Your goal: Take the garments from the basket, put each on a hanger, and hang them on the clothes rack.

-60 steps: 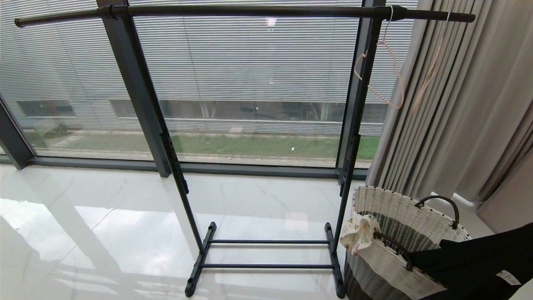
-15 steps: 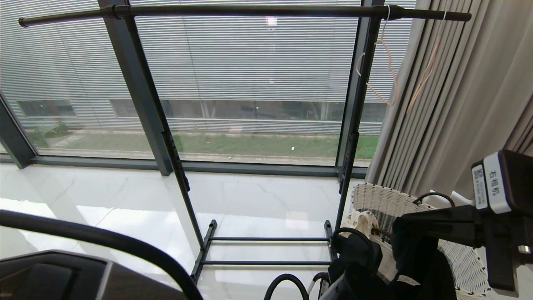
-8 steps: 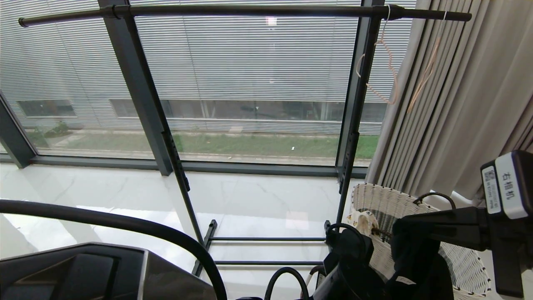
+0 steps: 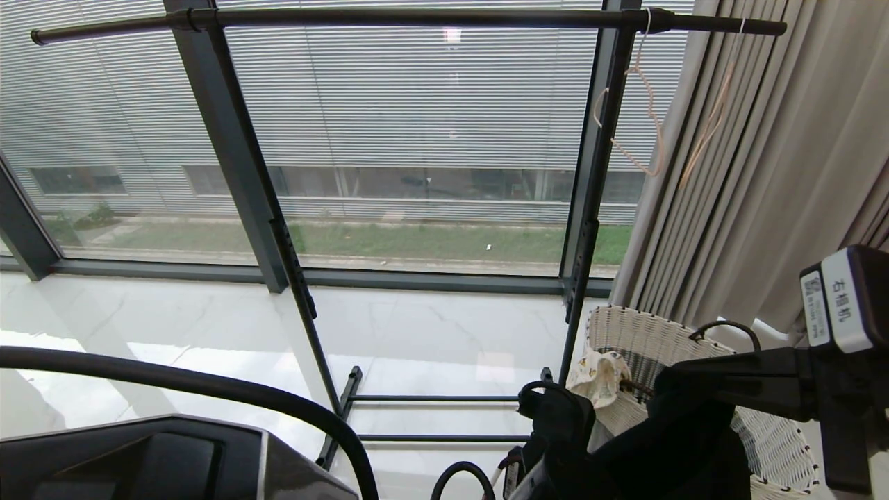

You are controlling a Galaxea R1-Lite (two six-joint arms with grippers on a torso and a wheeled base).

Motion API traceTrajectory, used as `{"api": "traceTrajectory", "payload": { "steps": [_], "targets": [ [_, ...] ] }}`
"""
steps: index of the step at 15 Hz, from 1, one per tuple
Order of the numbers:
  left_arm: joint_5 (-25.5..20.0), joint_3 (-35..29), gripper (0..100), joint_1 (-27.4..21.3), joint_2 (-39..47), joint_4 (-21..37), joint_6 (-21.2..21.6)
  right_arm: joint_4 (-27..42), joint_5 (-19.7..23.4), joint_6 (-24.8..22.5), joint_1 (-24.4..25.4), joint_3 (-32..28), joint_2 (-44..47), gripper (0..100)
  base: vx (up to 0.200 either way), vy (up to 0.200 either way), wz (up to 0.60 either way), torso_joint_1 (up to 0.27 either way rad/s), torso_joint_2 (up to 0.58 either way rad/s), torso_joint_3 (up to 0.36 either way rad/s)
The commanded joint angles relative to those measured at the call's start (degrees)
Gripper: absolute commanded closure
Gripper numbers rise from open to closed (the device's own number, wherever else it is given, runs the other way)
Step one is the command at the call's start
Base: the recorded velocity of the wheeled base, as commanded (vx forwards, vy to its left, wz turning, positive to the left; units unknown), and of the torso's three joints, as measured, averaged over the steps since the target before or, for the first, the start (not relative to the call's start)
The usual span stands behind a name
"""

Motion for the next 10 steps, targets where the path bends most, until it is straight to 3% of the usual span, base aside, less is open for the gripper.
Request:
{"api": "traceTrajectory", "payload": {
  "steps": [1, 2, 3, 4, 5, 7, 10],
  "targets": [
    [3.42, 4.54, 100, 1.57, -0.59, -4.67, -0.05, -2.85, -0.01, 4.14, -0.01, 3.19, 1.07, 100, 0.0, 0.0, 0.0, 0.0, 0.0, 0.0],
    [3.68, 6.03, 100, 2.18, -1.82, -5.19, 0.04, -4.69, -0.09, 4.76, -0.01, 4.24, 1.33, 100, 0.0, 0.0, 0.0, 0.0, 0.0, 0.0],
    [3.42, 11.74, 100, 3.77, -8.67, -5.28, 0.3, -11.2, -0.27, 5.37, -0.01, 8.02, 2.47, 100, 0.0, 0.0, 0.0, 0.0, 0.0, 0.0],
    [3.24, 14.12, 100, 4.65, -12.28, -5.11, 0.48, -13.04, -0.36, 5.37, -0.01, 9.25, 2.83, 100, 0.0, 0.0, 0.0, 0.0, 0.0, 0.0],
    [2.27, 17.54, 100, 7.81, -20.1, -2.29, 3.29, -14.62, -0.27, 5.37, -0.01, 10.57, 3.97, 100, 0.0, 0.0, 0.0, 0.0, 0.0, 0.0],
    [-0.01, 18.42, 100, 11.76, -31.26, 5.53, 5.84, -15.59, 0.08, 5.37, 0.25, 10.66, 5.37, 100, 0.0, 0.0, 0.0, 0.0, 0.0, 0.0],
    [-1.51, 16.22, 100, 12.82, -46.73, 23.99, 5.93, -21.65, 0.08, 5.46, 0.34, 10.48, 9.94, 100, 0.0, 0.0, 0.0, 0.0, 0.0, 0.0]
  ]
}}
